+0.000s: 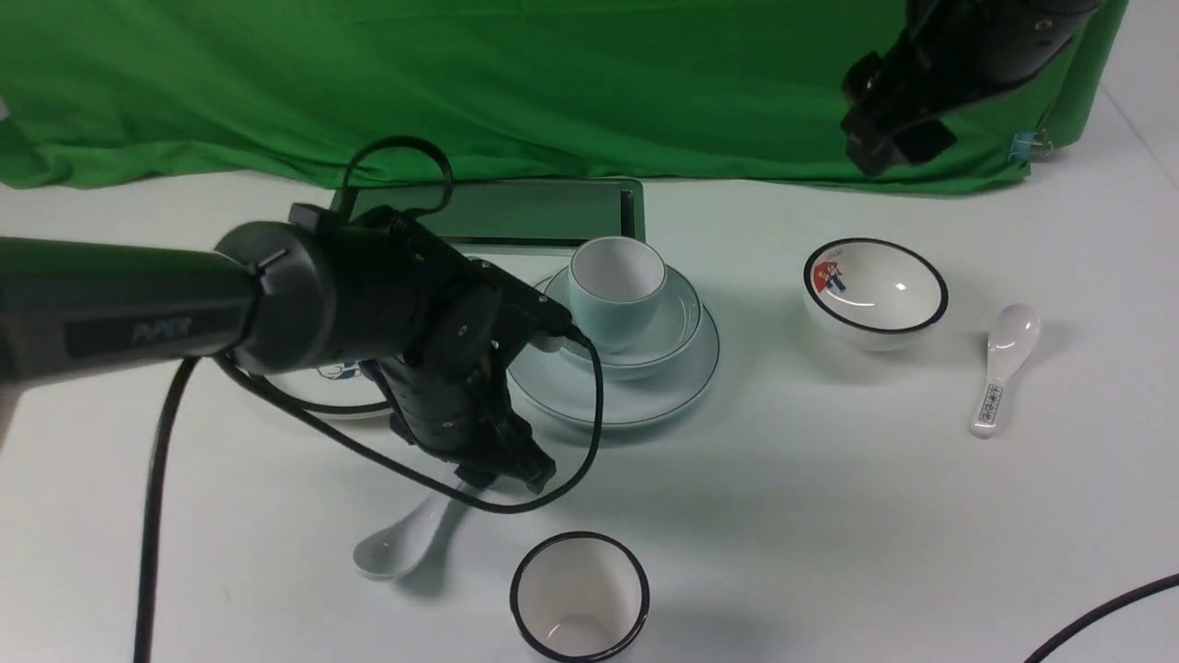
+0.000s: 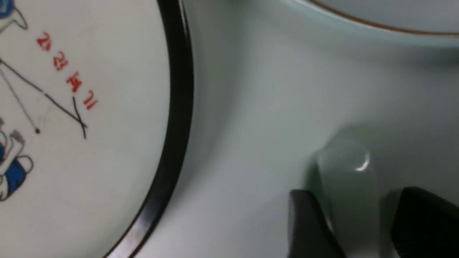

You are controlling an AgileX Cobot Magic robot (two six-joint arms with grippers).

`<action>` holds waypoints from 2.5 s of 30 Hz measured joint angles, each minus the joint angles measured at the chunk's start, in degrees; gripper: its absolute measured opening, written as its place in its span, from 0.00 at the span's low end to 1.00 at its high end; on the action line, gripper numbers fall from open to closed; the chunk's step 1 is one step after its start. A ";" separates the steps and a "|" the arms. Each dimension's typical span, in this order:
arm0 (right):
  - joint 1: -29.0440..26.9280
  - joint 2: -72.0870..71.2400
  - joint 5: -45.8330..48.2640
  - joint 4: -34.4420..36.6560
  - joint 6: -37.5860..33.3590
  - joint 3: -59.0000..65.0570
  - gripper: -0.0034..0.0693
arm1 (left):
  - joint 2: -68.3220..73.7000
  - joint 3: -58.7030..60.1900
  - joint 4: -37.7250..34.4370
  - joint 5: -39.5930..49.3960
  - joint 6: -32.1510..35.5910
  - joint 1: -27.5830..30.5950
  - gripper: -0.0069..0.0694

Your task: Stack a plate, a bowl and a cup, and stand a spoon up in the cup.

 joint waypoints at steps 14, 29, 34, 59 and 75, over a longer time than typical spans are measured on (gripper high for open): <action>0.00 -7.18 -0.03 -9.69 0.32 1.81 0.83 | -10.76 -5.98 -3.03 -8.81 1.51 0.77 0.21; 0.00 -15.27 -0.11 -10.98 0.41 1.81 0.83 | -6.17 -4.59 -13.56 -63.90 -3.45 0.77 0.21; 0.00 -15.27 -0.62 -10.98 -0.04 1.81 0.83 | 0.61 -4.52 -10.40 -71.59 -7.24 0.77 0.21; 0.00 -14.64 -1.37 -11.14 -0.11 1.86 0.83 | 4.20 -4.47 -6.08 -62.12 -3.17 0.77 0.40; 0.00 -20.63 -1.00 -7.86 7.38 3.50 0.40 | -37.63 -4.06 2.99 -3.36 -1.71 2.69 0.38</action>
